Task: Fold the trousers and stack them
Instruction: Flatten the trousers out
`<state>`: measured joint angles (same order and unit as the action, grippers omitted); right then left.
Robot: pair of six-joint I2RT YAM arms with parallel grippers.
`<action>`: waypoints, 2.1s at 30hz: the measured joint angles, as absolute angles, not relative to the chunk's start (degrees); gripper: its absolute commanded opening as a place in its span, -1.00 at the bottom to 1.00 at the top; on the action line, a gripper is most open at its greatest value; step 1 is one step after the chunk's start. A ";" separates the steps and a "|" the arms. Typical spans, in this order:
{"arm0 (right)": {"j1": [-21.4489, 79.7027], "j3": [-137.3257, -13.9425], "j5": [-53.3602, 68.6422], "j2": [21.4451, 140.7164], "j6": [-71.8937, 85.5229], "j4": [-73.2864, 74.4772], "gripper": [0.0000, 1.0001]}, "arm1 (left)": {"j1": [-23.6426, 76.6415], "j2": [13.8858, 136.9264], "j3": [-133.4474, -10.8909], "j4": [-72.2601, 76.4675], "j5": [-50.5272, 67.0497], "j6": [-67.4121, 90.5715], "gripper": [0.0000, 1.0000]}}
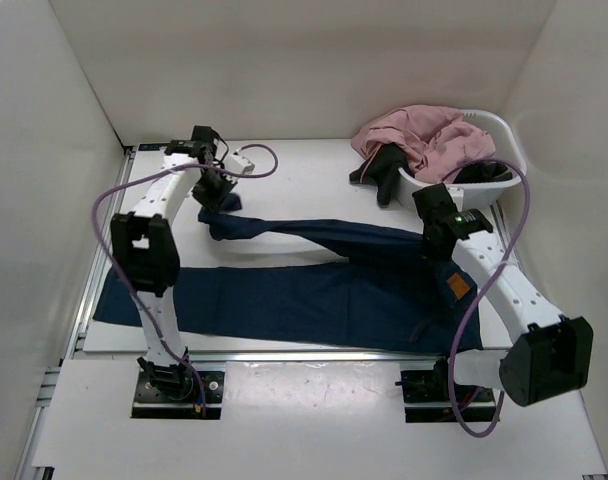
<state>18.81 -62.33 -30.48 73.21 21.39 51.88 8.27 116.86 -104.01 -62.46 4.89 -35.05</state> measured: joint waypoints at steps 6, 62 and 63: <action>18.41 -59.96 -30.26 67.92 20.36 50.46 -1.00 | 9.76 105.08 -98.45 -72.53 4.47 -40.16 -0.58; 18.06 -57.69 -30.76 74.24 19.31 46.85 -1.00 | -7.44 130.52 -105.80 -63.83 18.65 -26.15 -0.72; 17.98 -57.98 -31.09 74.19 19.33 47.00 -1.00 | -8.45 129.51 -105.30 -64.18 16.78 -26.81 -0.72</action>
<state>17.98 -57.98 -31.09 74.19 19.33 47.00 -8.45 129.51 -105.30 -64.18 16.78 -26.81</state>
